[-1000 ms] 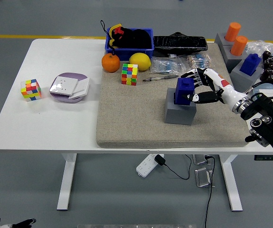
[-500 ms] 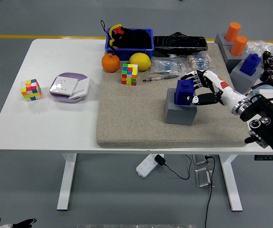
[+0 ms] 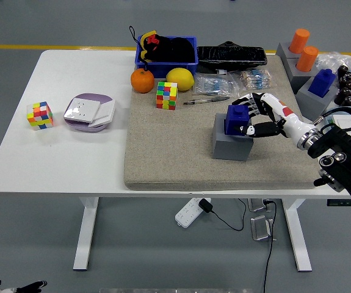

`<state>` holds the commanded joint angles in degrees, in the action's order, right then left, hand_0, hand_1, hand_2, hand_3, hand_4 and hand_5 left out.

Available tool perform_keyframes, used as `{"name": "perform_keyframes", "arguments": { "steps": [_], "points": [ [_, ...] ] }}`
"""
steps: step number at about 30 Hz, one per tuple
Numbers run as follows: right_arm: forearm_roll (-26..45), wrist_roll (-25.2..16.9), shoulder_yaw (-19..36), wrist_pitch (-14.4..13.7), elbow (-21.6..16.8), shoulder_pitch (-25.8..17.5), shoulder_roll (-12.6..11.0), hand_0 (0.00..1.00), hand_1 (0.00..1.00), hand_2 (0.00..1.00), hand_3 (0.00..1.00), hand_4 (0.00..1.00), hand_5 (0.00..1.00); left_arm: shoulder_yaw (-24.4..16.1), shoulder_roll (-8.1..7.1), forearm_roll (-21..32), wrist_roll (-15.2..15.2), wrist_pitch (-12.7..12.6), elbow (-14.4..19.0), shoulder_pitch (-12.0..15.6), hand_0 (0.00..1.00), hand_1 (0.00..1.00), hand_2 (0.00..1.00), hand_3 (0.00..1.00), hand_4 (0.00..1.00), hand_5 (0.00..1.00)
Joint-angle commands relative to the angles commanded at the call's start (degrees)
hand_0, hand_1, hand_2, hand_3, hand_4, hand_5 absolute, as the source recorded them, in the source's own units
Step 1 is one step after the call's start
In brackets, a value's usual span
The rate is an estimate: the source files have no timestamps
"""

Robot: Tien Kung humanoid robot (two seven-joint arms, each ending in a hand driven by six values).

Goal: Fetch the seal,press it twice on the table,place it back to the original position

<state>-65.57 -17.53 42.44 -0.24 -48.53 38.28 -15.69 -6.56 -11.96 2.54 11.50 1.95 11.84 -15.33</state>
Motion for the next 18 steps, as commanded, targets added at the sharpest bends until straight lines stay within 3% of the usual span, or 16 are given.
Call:
{"name": "perform_keyframes", "arguments": {
  "steps": [6, 7, 12, 13, 18],
  "points": [
    [0.33, -0.14, -0.12, 0.47, 0.06, 0.09, 0.0, 0.553, 0.448, 0.484, 0.513, 0.735, 0.002, 0.05, -0.04, 0.1, -0.03, 0.0, 0.0, -0.11, 0.815, 0.788, 0.768, 0.801, 0.689, 0.409],
    [0.35, -0.15, -0.11, 0.56, 0.06, 0.12, 0.0, 0.611, 0.54, 0.56, 0.58, 0.748, 0.002, 0.03, -0.04, 0.06, -0.02, -0.01, 0.0, -0.14, 0.815, 0.788, 0.768, 0.801, 0.688, 0.407],
    [0.31, -0.13, -0.03, 1.13, 0.21, 0.22, 0.09, 0.611, 0.54, 0.56, 0.58, 0.748, 0.002, 0.11, 0.01, 0.16, -0.04, 0.02, 0.0, -0.13, 0.815, 0.788, 0.768, 0.801, 0.688, 0.407],
    [0.33, -0.11, -0.02, 1.27, 0.24, 0.23, 0.1, 0.666, 0.668, 0.679, 0.703, 0.932, 0.002, 0.13, 0.01, 0.18, -0.04, 0.03, 0.0, -0.12, 0.815, 0.788, 0.769, 0.801, 0.689, 0.409],
    [0.18, -0.08, -0.01, 1.56, 0.35, 0.33, 0.18, 0.666, 0.668, 0.679, 0.703, 0.932, 0.002, 0.08, -0.07, 0.13, -0.04, 0.01, -0.01, -0.11, 0.815, 0.788, 0.769, 0.801, 0.689, 0.409]
  ]
}}
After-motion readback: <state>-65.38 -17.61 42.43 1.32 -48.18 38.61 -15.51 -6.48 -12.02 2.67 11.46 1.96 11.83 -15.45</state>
